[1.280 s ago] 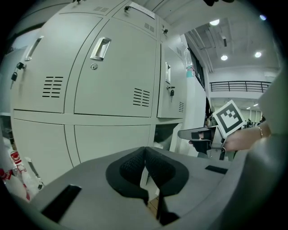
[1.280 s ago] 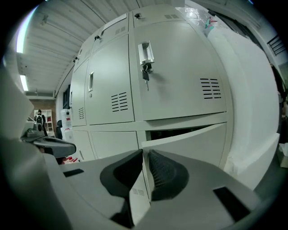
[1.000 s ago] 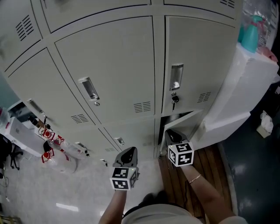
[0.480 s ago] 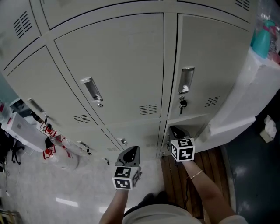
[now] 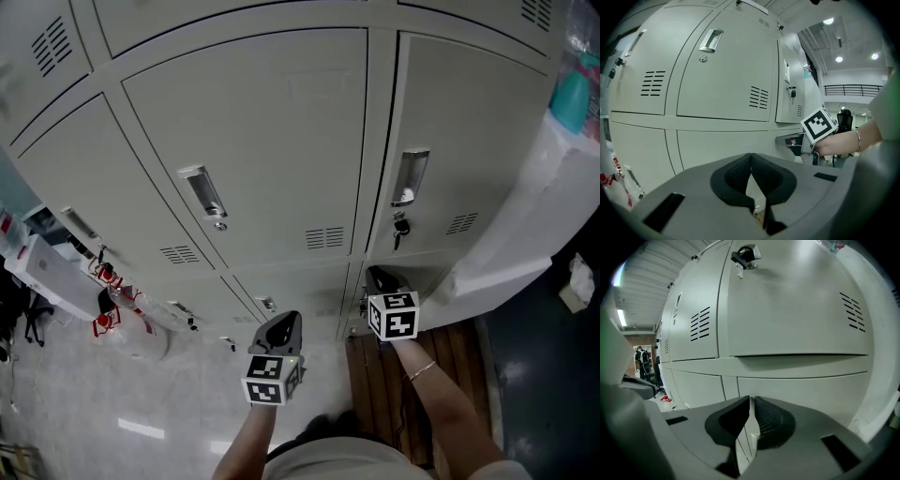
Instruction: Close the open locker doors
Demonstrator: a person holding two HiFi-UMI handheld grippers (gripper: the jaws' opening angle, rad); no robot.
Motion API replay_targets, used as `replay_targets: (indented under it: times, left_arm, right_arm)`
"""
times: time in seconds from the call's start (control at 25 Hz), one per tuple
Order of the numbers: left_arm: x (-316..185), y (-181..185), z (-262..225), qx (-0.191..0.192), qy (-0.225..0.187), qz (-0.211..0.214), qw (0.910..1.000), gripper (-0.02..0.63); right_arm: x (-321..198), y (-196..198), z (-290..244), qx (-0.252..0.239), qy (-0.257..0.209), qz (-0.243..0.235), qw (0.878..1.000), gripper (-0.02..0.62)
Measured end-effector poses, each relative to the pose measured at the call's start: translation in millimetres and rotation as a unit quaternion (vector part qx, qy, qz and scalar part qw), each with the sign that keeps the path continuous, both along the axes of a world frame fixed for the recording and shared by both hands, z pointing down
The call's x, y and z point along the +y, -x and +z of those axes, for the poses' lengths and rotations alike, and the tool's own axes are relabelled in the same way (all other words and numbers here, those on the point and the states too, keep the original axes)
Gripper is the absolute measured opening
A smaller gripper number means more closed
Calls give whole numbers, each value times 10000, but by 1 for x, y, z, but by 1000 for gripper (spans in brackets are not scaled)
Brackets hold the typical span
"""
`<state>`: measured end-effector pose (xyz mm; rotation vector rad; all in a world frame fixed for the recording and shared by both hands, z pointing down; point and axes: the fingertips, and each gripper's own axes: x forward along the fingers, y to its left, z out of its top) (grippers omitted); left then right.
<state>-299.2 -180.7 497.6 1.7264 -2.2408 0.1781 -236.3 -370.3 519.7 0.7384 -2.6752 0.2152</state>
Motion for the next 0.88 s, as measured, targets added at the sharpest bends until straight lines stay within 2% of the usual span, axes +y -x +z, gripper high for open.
replay_targets:
  times: [0.36, 0.88]
  left_arm:
    - [3, -6, -2, -26, -51, 113, 9999, 21]
    - [-2, -46, -3, 100, -99, 719, 9973, 20]
  right_arm:
    - [13, -14, -15, -128, -62, 58, 9999, 32]
    - [62, -105, -26, -335, 110, 556, 9978, 12]
